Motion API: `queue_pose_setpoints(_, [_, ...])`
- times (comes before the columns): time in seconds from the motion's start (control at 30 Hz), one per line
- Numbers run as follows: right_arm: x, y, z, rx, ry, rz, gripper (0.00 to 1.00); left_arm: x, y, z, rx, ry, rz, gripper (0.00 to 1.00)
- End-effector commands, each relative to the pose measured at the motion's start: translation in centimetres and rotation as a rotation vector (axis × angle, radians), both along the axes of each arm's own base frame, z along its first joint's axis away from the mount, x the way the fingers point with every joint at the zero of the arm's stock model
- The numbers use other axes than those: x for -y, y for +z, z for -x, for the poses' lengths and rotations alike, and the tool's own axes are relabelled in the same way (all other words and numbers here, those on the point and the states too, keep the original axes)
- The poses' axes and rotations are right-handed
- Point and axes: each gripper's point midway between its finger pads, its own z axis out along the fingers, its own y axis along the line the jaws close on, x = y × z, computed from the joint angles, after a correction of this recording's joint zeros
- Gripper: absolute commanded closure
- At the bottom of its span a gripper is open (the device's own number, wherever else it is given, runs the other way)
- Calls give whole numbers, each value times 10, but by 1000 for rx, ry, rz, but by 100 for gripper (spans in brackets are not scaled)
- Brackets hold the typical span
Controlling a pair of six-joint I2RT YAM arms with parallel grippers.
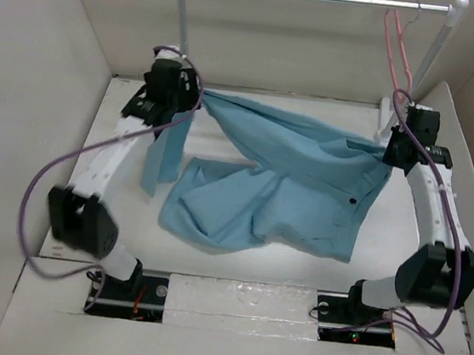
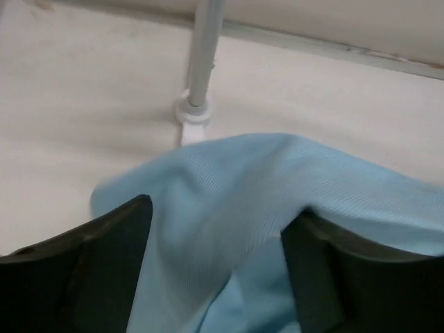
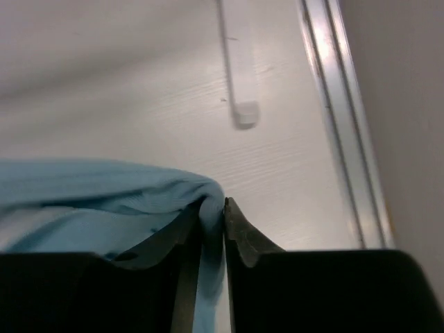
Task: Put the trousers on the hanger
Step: Flatten out the trousers at the center of the board.
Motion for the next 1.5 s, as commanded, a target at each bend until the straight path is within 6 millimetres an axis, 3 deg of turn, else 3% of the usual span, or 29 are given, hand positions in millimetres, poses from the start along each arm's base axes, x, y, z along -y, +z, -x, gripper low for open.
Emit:
queue_pose_setpoints(0.0, [52, 20, -40, 135, -133, 36, 73, 2, -53, -60, -127, 23, -70, 26])
queue_pose_setpoints(0.03, [58, 10, -39, 85, -145, 4, 52, 10, -56, -85, -150, 33, -50, 19])
queue_pose_setpoints(0.07, [57, 12, -44, 74, -134, -3, 25, 14, -60, -79, -220, 13, -42, 14])
queue_pose_setpoints(0.1, [56, 19, -49, 81, -118, -7, 17, 23, -54, -81, -219, 0, -32, 13])
queue_pose_setpoints(0.17, [29, 27, -50, 92, -25, 2, 10, 40, -32, -69, -152, -38, -37, 10])
queue_pose_setpoints(0.2, [15, 43, -40, 137, 11, 1, 9, 43, -29, -60, -139, -55, -33, 9])
queue_pose_setpoints(0.27, [-28, 24, -24, 118, 125, -46, 11, 43, -45, -28, -183, -67, 23, 10])
queue_pose_setpoints(0.3, [-52, 17, -13, 119, 205, -85, 16, 41, -53, -15, -197, -69, 41, 11])
queue_pose_setpoints(0.33, [-71, 0, 10, 124, 267, -106, 26, 33, -78, 16, -244, -63, 45, 12])
queue_pose_setpoints(0.37, [-108, -9, 25, 124, 365, -156, 60, 29, -92, 31, -267, -37, 71, 17])
queue_pose_setpoints(0.4, [-128, -20, 40, 119, 428, -195, 80, 24, -102, 45, -272, -22, 88, 19])
queue_pose_setpoints(0.43, [-143, -18, 58, 149, 478, -223, 95, 15, -125, 74, -306, -1, 99, 22])
queue_pose_setpoints(0.47, [-156, -47, 77, 87, 512, -261, 100, 14, -137, 88, -330, 5, 124, 26])
queue_pose_setpoints(0.5, [-184, -57, 97, 48, 610, -285, 100, 13, -142, 98, -337, 32, 179, 26])
queue_pose_setpoints(0.53, [-196, -63, 110, 28, 655, -299, 100, 11, -157, 116, -362, 29, 198, 26])
queue_pose_setpoints(0.6, [-227, -77, 144, -41, 771, -327, 97, 27, -164, 131, -398, -28, 240, 28])
queue_pose_setpoints(0.63, [-234, -84, 157, -83, 804, -332, 89, 32, -172, 140, -432, -47, 247, 28])
queue_pose_setpoints(0.67, [-241, -89, 168, -121, 822, -340, 63, 44, -179, 151, -486, -97, 275, 27])
queue_pose_setpoints(0.77, [-234, -110, 200, -255, 775, -288, 26, 63, -194, 181, -591, -138, 287, 25])
queue_pose_setpoints(0.8, [-216, -120, 202, -272, 704, -225, 23, 65, -198, 190, -612, -138, 280, 24])
queue_pose_setpoints(0.87, [-204, -128, 203, -283, 640, -231, 19, 64, -209, 210, -657, -118, 264, 20])
queue_pose_setpoints(0.9, [-192, -136, 201, -298, 584, -254, 17, 61, -213, 213, -661, -67, 241, 11])
queue_pose_setpoints(1.0, [-180, -146, 190, -298, 518, -243, 14, 62, -221, 204, -649, -33, 241, 2])
queue_pose_setpoints(1.17, [-162, -169, 152, -332, 448, -189, 11, 57, -271, 194, -698, 52, 180, 1])
queue_pose_setpoints(1.23, [-159, -176, 134, -321, 452, -193, 14, 54, -287, 187, -704, 74, 201, 7])
queue_pose_setpoints(1.27, [-157, -179, 129, -329, 448, -189, 16, 54, -287, 178, -674, 82, 217, 14])
queue_pose_setpoints(1.37, [-146, -186, 112, -333, 405, -159, 70, 47, -278, 162, -622, 130, 197, 100])
queue_pose_setpoints(1.4, [-138, -182, 105, -312, 375, -149, 94, 53, -250, 142, -556, 126, 210, 100])
queue_pose_setpoints(1.47, [-129, -178, 100, -288, 350, -150, 100, 51, -210, 128, -467, 133, 194, 100])
